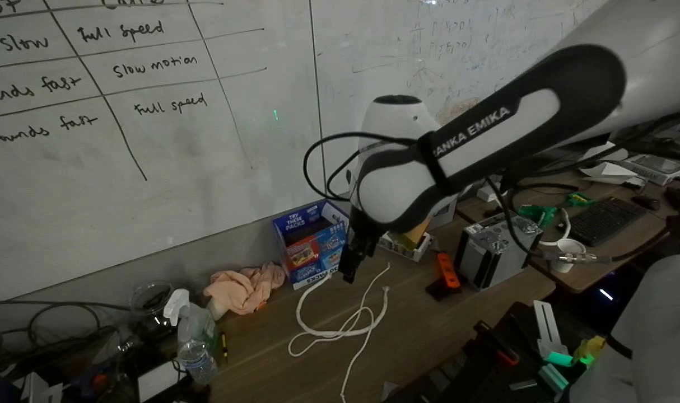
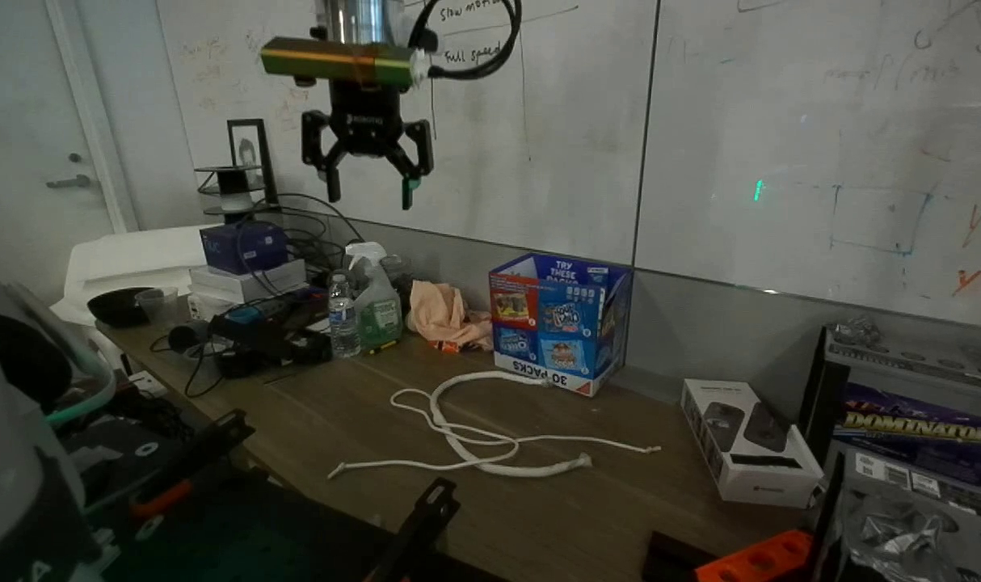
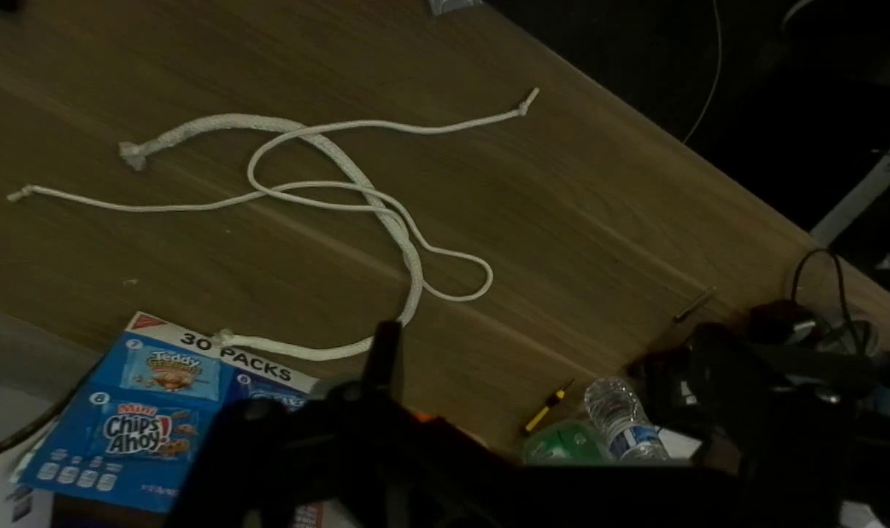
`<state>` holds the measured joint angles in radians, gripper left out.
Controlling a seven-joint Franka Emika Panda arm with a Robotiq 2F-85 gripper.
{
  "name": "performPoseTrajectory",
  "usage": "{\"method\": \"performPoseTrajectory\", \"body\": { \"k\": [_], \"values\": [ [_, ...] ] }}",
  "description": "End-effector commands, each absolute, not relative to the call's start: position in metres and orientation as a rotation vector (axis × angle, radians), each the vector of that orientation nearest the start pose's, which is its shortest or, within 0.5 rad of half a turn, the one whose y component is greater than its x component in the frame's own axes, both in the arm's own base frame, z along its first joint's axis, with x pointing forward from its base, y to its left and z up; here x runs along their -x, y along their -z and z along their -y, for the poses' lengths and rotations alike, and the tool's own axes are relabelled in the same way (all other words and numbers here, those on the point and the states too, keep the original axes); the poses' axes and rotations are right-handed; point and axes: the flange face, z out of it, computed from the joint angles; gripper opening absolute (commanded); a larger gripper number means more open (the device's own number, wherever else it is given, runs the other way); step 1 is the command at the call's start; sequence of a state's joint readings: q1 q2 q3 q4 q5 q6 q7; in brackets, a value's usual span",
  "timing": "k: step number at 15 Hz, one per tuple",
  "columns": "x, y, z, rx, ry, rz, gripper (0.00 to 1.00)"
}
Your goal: Put the strings in the box
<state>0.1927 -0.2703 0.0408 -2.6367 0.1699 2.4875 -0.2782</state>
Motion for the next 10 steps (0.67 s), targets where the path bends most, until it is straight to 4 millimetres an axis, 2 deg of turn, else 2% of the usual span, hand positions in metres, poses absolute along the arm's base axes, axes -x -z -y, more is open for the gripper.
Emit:
{"method": "performPoseTrajectory", "body": {
  "k": [1,5,10],
  "values": [
    [-0.436,-0.297,-0.11,2.954,0.203,0.778,1.0],
    [-0.457,-0.238,-0.111,2.916,0.169,0.94,1.0],
    [-0.489,-0.17,-0.108,2.88,0.108,1.047,1.0]
  ]
}}
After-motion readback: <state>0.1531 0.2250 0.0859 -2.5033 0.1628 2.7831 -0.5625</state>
